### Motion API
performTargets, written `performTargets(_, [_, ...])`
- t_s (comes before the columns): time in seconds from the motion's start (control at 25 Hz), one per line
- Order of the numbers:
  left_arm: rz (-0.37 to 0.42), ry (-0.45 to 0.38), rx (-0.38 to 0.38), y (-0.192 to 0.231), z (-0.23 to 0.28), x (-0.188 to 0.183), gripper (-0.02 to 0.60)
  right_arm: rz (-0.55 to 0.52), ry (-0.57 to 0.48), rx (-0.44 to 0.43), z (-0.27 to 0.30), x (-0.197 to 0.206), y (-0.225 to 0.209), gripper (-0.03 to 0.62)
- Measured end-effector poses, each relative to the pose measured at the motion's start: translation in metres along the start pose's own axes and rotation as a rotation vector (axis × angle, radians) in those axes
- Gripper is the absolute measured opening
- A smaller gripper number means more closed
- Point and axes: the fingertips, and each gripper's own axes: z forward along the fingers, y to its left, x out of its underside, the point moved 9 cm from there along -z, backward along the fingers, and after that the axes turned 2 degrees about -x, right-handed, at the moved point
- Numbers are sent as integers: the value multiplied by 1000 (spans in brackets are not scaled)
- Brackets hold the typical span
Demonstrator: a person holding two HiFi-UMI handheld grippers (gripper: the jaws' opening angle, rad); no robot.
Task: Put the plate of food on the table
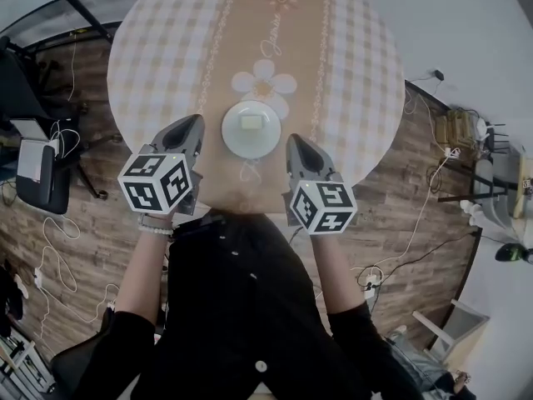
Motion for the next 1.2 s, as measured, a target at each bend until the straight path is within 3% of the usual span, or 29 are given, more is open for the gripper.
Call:
performTargets(0.6, [255, -223, 109, -69, -48, -55, 2, -206, -225, -37, -49, -71, 38, 0])
performTargets(0.88, [216, -284, 146, -86, -69, -75, 2, -259, -314, -59, -66, -98, 51, 0])
performTargets(1.2, [279, -329, 180, -104, -82, -82, 2, -293, -363, -58, -79, -110, 59, 0])
